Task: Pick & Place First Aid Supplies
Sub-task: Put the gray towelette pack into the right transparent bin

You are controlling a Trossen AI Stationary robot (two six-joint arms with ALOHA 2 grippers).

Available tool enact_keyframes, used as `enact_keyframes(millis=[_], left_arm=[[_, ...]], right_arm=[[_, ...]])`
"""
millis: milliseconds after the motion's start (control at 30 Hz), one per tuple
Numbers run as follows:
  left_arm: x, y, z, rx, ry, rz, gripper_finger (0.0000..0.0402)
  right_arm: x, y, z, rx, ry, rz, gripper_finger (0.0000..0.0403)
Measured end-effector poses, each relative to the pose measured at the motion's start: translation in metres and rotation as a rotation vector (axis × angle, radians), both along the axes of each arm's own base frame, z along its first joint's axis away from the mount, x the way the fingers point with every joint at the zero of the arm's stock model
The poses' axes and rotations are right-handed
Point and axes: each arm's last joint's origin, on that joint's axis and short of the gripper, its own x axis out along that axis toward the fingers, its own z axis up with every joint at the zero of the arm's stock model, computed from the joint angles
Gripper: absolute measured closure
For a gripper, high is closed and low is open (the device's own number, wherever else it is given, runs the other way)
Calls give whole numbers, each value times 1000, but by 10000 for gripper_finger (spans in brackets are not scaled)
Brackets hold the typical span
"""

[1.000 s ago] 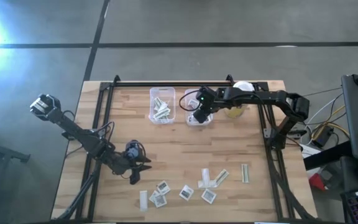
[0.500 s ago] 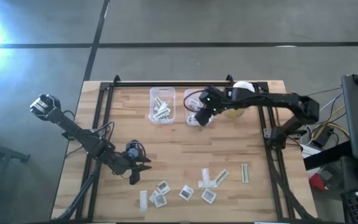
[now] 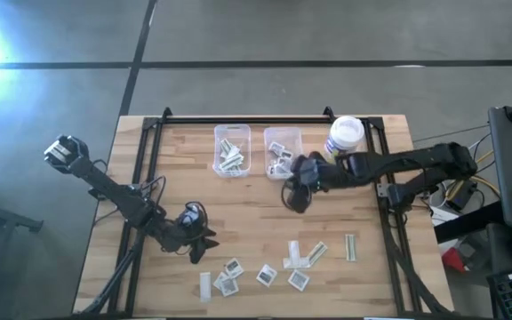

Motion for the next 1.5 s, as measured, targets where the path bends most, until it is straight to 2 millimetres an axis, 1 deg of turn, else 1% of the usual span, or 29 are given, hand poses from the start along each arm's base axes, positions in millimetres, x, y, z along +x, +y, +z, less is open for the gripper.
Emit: enact_keyframes(millis=[100, 200, 400, 700, 867, 1100, 1500], left_arm=[[9, -7, -9, -46, 5, 11, 211], [18, -16, -20, -95, 33, -35, 211], [29, -27, -39, -197, 81, -60, 211], [37, -35, -62, -239, 167, -54, 211], [40, -40, -70, -288, 193, -75, 211], [42, -41, -74, -304, 202, -70, 211], [46, -43, -89, -295, 226, -51, 211]], right_arm=[[-1, 16, -1, 13, 0, 30, 309], [-1, 29, -4, 33, 2, 49, 313], [-3, 44, -4, 21, -2, 74, 319], [-4, 46, -4, 3, -6, 69, 326], [-4, 46, -4, 2, -6, 69, 322], [-4, 46, -4, 3, -8, 69, 317], [-3, 46, -4, -2, -10, 73, 335]])
